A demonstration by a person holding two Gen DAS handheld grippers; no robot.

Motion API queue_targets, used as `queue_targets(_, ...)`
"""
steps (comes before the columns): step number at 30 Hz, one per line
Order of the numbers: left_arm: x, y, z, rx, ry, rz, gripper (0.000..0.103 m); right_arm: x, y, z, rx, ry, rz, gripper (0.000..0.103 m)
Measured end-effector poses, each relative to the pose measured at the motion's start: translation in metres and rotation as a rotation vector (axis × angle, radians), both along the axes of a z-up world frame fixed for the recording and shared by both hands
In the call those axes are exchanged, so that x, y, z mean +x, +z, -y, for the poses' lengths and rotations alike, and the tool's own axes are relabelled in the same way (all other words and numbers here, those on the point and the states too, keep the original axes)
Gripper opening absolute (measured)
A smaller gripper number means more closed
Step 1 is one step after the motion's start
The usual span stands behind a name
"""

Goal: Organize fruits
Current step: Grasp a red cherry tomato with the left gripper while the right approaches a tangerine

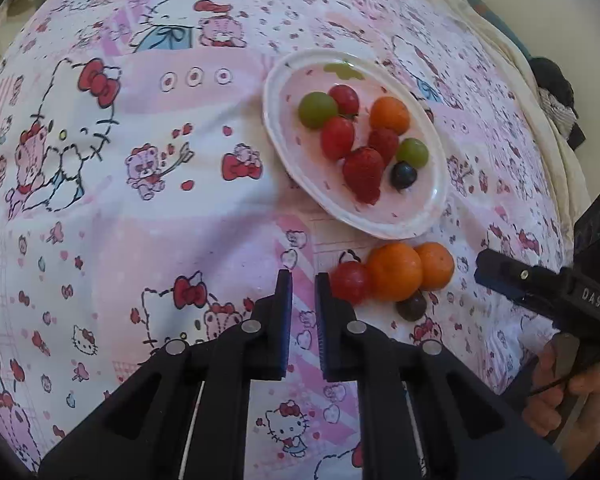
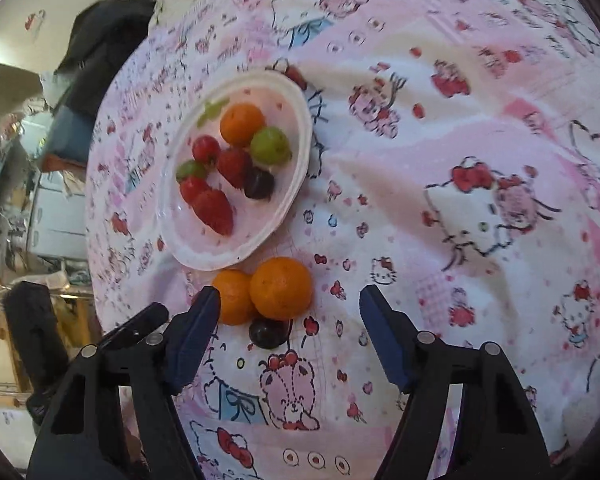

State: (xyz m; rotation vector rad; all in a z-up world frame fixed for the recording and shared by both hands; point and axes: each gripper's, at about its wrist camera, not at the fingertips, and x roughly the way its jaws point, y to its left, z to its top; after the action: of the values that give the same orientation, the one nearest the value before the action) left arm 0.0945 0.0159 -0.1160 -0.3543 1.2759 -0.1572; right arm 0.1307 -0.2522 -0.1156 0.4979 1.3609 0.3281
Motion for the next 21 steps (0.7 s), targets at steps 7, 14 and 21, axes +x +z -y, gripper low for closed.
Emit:
queue_targets(7, -0.002, -0.003, 0.041, 0.094, -0.186, 0.03, 0.054, -0.002, 0.0, -0.004, -0.03, 0.008, 0.008, 0.074)
queue_targets(14, 0.004, -0.025, 0.077, 0.257, -0.37, 0.047, 0.044, -0.004, 0.0, 0.003, -0.035, -0.005, 0.012, 0.074)
queue_targets(21, 0.002, -0.021, 0.077, 0.273, -0.436, 0.13, 0.026, -0.003, 0.001, 0.002, -0.036, 0.004, 0.018, 0.074)
